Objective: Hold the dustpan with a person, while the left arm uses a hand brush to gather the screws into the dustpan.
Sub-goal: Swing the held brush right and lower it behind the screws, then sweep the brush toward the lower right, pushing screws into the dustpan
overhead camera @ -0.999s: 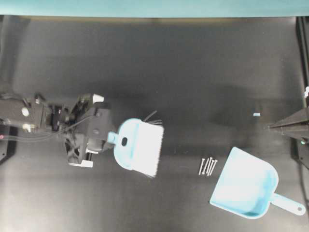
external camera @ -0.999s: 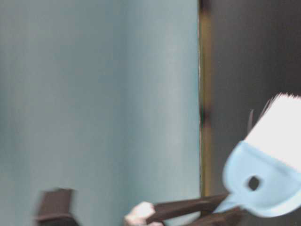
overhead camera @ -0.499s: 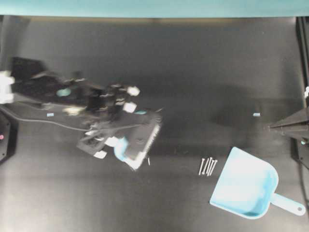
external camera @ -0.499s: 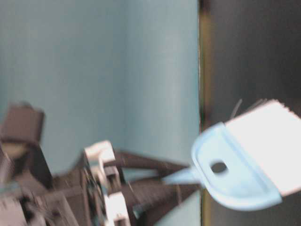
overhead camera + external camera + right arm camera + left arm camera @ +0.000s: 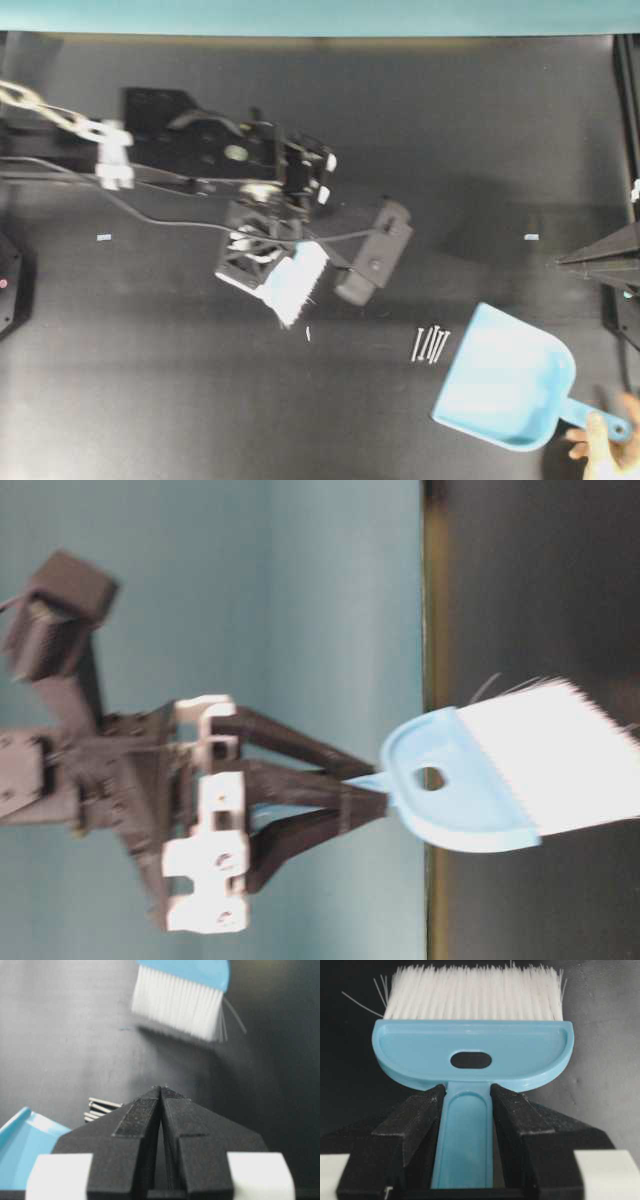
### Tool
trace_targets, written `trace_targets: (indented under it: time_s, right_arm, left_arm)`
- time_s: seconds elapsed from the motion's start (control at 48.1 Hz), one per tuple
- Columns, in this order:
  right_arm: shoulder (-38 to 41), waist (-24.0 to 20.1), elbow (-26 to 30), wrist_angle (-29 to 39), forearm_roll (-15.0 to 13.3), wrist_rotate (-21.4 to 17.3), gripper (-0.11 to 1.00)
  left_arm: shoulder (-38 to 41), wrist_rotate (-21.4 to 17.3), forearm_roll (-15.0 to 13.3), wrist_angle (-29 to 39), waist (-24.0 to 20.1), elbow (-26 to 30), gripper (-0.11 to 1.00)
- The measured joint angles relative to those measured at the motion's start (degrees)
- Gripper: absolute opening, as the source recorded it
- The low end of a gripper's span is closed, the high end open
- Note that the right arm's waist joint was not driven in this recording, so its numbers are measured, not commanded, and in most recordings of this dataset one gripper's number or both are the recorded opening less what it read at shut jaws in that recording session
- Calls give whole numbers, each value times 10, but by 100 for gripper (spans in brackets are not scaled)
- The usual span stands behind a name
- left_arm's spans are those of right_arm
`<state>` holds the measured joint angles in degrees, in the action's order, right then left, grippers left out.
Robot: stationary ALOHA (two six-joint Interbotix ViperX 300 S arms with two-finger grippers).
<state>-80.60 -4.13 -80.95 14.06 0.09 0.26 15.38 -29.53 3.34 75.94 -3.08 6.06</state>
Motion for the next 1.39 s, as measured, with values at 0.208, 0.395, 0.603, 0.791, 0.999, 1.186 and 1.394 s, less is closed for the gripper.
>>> trace_targets:
  time_s: [0.208,0.395,0.603,0.791,0.999,1.186,1.394]
  right_arm:
    - [0,0,0,0,0,0,0]
    - [0,1,0,-1,0,0,0]
    - [-1,1,0,0,0,0,0]
    - [-1,0,0,-1,0,0,0]
    - [-1,0,0,-1,0,0,0]
    - [-1,0,0,0,0,0,0]
    - [-1,0,0,0,0,0,0]
  left_arm:
    - [14,4,1,-18,3,15,32]
    - [30,5,2,-76,20,33,32]
    - [60,7,1,-115,41,42,32]
    - [100,7,1,-138,52,54,32]
    - [115,6,1,-141,54,79,32]
    - [128,7,1,-152,55,108,32]
    - [153,9,4,-162,73,139,32]
